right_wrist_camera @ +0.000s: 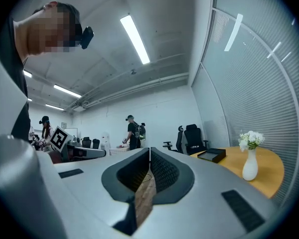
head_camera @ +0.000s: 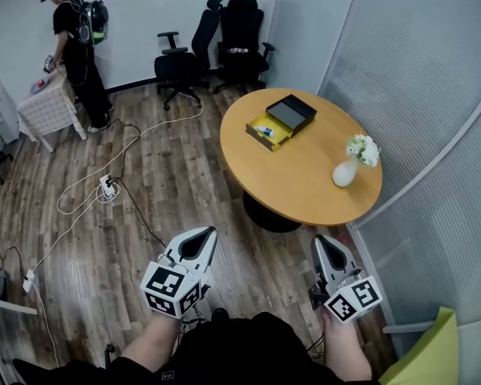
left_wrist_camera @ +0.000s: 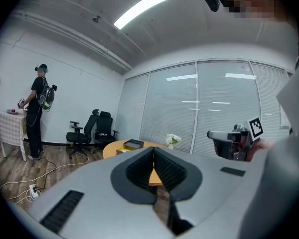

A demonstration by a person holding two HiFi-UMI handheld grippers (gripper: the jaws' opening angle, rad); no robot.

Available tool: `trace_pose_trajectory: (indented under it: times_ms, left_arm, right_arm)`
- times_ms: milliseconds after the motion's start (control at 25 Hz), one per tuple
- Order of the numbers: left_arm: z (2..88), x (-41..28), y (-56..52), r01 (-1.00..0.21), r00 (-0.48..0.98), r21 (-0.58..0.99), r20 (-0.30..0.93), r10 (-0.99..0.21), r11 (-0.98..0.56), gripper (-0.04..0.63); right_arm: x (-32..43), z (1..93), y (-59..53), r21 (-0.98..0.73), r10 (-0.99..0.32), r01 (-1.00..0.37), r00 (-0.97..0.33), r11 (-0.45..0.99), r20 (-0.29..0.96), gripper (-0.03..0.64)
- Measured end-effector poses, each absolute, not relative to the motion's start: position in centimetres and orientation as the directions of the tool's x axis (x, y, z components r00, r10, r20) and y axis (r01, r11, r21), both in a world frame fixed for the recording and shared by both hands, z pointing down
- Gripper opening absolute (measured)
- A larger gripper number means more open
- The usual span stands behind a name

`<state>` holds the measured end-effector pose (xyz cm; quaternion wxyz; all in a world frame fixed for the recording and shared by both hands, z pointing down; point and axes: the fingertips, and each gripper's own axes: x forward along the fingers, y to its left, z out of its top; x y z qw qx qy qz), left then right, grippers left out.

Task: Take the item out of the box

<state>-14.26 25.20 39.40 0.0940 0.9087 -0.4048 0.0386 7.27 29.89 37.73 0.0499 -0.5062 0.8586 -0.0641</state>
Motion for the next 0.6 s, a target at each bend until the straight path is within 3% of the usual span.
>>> trace_pose_trajectory:
  times_ms: [600]
  left_arm:
    - [41.7, -14.6, 21.7, -0.744, 0.668, 0.180, 0.188, -0.720, -0.644, 0.014]
  right_arm:
    - [8.7, 39.4, 25.9, -0.225, -0.889, -0.868, -0.458, 0.443, 0.013, 0.038]
